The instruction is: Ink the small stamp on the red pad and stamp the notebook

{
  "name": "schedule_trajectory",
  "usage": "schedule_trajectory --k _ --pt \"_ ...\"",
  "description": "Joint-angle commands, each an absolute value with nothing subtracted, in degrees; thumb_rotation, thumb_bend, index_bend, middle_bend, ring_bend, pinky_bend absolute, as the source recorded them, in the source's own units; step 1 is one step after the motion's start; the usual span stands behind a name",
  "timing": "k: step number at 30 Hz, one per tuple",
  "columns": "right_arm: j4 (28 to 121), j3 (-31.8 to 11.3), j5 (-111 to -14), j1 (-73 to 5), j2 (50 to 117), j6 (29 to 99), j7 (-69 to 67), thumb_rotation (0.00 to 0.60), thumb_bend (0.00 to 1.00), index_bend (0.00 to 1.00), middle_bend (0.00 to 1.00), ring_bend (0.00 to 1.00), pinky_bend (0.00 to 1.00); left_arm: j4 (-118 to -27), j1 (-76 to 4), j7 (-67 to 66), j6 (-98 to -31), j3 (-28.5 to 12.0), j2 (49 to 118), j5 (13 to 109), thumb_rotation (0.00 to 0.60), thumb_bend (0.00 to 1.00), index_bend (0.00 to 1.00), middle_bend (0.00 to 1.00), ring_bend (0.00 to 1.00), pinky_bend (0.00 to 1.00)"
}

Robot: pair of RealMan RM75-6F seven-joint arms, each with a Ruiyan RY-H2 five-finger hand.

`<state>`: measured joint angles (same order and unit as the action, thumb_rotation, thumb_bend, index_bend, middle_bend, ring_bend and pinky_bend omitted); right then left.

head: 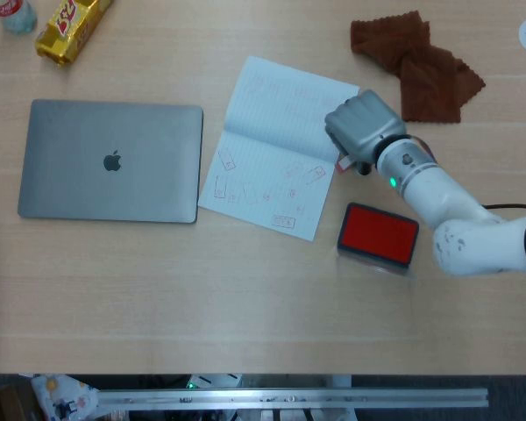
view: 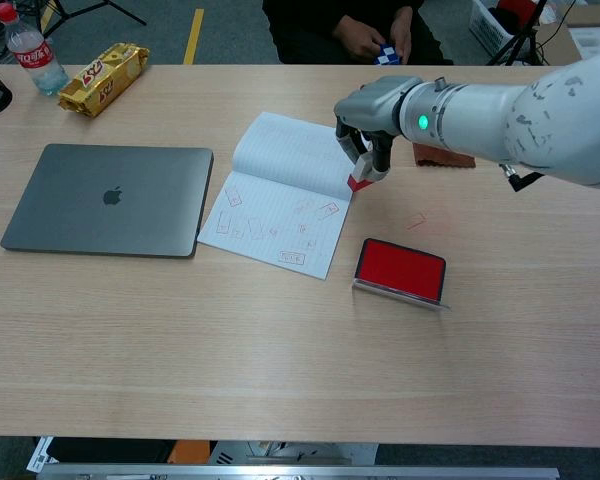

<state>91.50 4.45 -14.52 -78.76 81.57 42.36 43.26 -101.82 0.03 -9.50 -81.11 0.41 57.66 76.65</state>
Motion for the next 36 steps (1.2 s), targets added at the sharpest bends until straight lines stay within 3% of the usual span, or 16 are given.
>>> schedule_trajectory --k 1,17,36 --pt "90.0 6.2 -15.8 -77.5 82.3 40.8 42.3 0.6 0.6 0.81 0.52 0.32 0.39 -102.0 -0.1 -9.8 -80.9 0.5 57.6 76.7 0.6 0.27 0.15 0.0 0.08 0.11" --pt "83.0 11.2 -20.1 -73.9 89.3 43.3 44.2 0.6 0.42 0.75 0.48 0.3 0.39 -102.8 -0.7 -10.6 -80.1 0.7 57.8 76.7 0.6 0.27 0.15 0.0 0.08 0.11" --pt "79.1 10.3 -24.7 -70.0 92.9 44.2 44.8 0.6 0.23 0.61 0.42 0.28 0.39 -102.7 -0.8 -10.2 -80.2 0.8 57.7 76.7 0.6 0.27 0.15 0.0 0.08 0.11"
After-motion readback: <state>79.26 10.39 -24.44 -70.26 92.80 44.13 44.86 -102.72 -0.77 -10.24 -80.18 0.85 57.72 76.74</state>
